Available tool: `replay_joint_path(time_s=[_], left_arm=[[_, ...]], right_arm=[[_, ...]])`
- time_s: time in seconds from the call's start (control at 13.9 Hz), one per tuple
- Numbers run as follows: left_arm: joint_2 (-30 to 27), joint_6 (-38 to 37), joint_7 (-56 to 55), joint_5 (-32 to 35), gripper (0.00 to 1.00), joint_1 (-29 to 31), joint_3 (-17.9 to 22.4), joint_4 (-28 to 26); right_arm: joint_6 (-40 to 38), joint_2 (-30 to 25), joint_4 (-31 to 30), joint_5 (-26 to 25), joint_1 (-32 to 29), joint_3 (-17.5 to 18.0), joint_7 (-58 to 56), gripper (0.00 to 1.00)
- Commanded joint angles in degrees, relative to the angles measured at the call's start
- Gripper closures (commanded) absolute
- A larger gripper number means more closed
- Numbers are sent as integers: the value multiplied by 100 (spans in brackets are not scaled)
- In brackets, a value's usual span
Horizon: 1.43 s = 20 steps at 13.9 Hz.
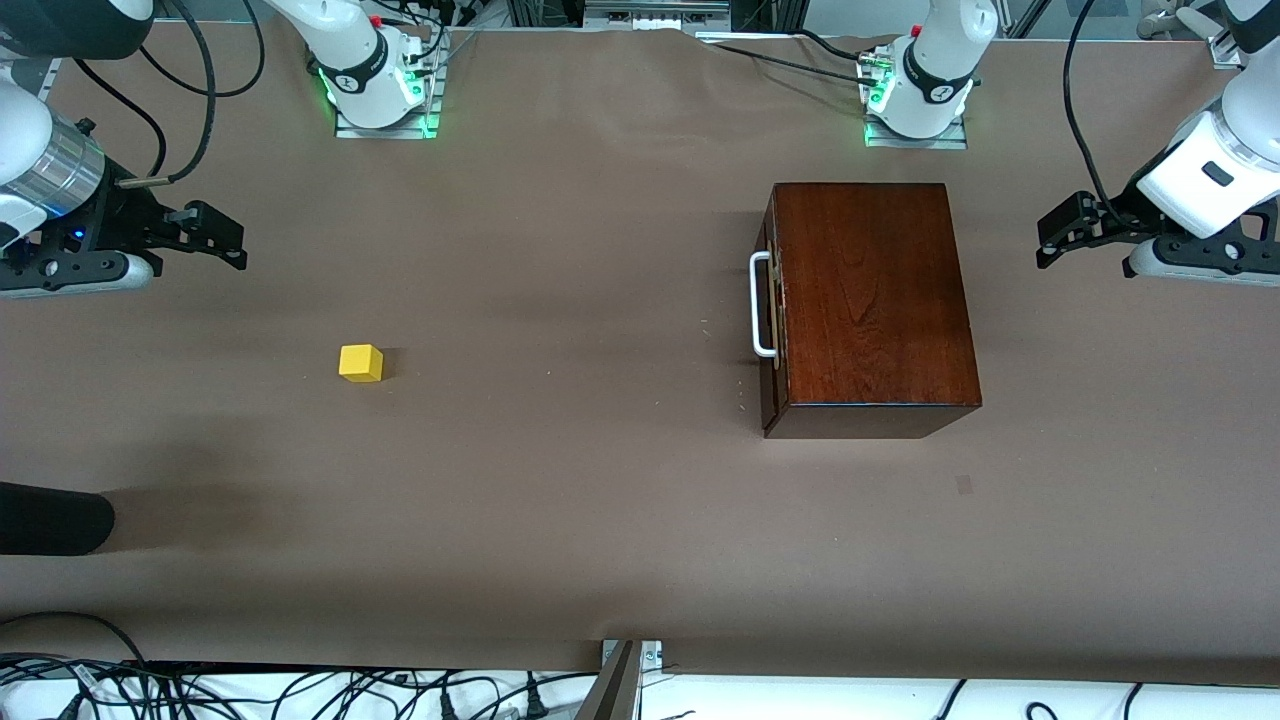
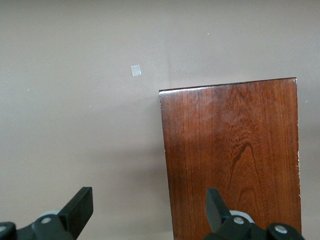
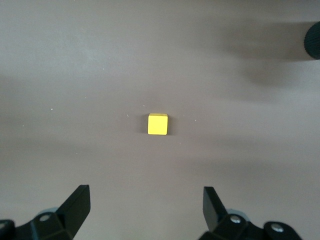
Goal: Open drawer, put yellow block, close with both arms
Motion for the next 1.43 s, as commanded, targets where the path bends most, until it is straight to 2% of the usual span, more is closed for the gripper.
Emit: replay_joint_path(time_s=[0.0, 0.57, 0.86, 1.08, 1.29, 1.36], left_arm=[[85, -73, -90, 176, 0, -9, -37, 176], [85, -73, -90, 167, 0, -18, -46, 185], [207, -108, -99, 150, 0, -71, -125, 386], [313, -257, -90, 114, 0, -254, -186, 457], [471, -897, -134, 79, 0, -439, -318, 448], [515, -873, -143, 62, 0, -457, -353, 457]], right_arm=[[-88, 51, 147, 37, -74, 36, -29, 0], [-88, 51, 147, 37, -74, 36, -29, 0], [-88, 51, 147, 37, -74, 36, -29, 0], [-88, 51, 138, 37, -74, 36, -29, 0], [-88, 51, 147, 37, -74, 36, -29, 0], [-88, 51, 138, 37, -74, 36, -29, 0]])
